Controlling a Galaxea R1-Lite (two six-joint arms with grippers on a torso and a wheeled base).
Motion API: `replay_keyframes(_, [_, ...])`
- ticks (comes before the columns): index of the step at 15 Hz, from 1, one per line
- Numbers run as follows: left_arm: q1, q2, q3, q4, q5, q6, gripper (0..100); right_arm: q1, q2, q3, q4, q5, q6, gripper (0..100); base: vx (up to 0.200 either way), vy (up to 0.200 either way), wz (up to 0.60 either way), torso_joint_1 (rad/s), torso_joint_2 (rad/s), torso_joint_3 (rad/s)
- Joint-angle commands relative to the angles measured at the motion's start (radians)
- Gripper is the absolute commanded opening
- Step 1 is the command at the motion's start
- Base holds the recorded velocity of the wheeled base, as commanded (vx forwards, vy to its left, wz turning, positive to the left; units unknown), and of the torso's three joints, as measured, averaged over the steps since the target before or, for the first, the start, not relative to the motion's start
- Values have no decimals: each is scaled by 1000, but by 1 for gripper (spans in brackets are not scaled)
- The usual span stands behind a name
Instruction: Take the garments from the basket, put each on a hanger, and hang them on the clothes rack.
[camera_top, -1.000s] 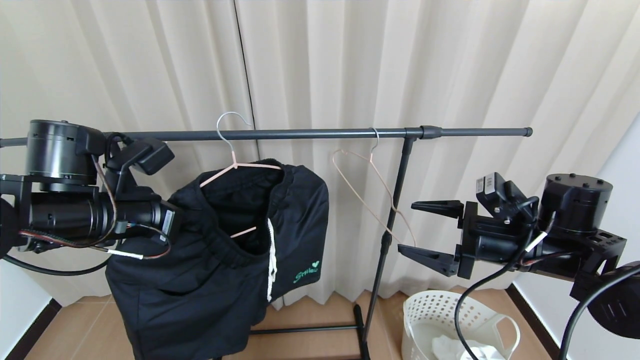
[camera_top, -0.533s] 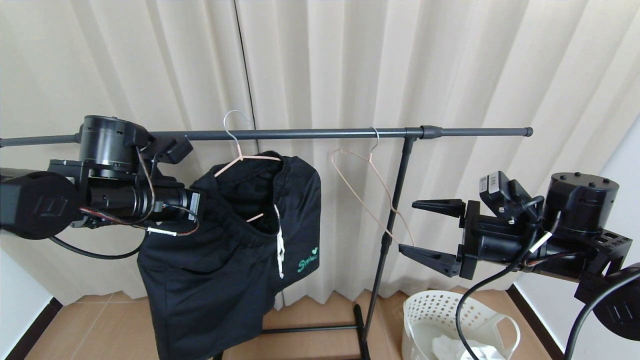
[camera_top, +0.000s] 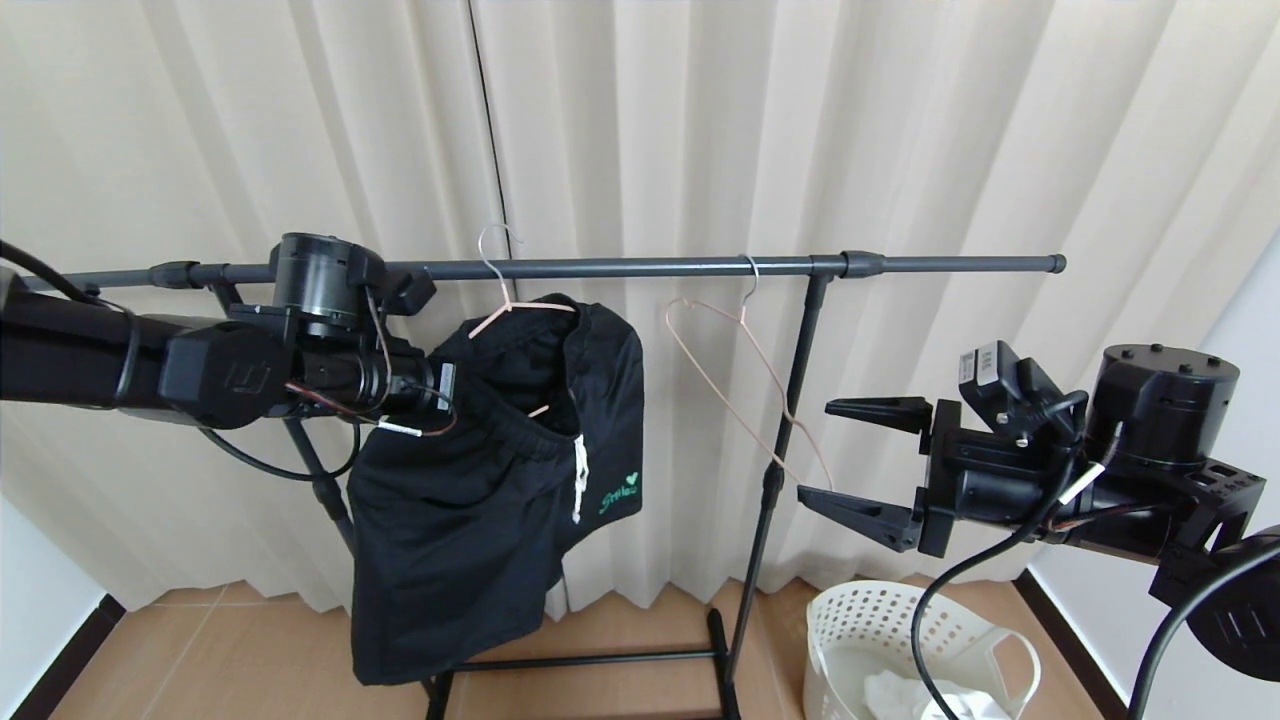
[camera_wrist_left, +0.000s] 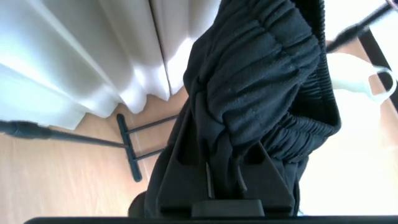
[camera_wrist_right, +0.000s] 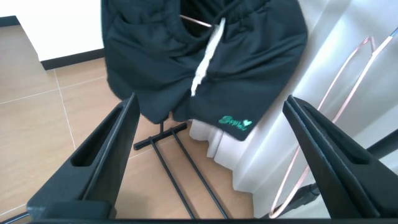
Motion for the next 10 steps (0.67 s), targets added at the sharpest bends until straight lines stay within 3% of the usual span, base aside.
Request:
replay_keyframes(1, [-13, 78, -45, 1, 10, -6, 0, 0, 2, 0, 0, 0, 0, 100, 0, 0, 0, 0, 0, 0])
replay_keyframes(7, [-13, 98, -47, -8, 12, -7, 0, 0, 3, 0, -2, 0, 0, 100, 0, 0, 0, 0, 0, 0])
replay_keyframes(8, [-15, 95, -45, -8, 12, -7, 100, 0, 3, 0, -2, 0, 0, 100, 0, 0, 0, 0, 0, 0])
replay_keyframes(10, [-15, 58, -25, -8, 12, -2, 100, 0, 2, 0, -3, 0, 0, 100, 0, 0, 0, 0, 0, 0])
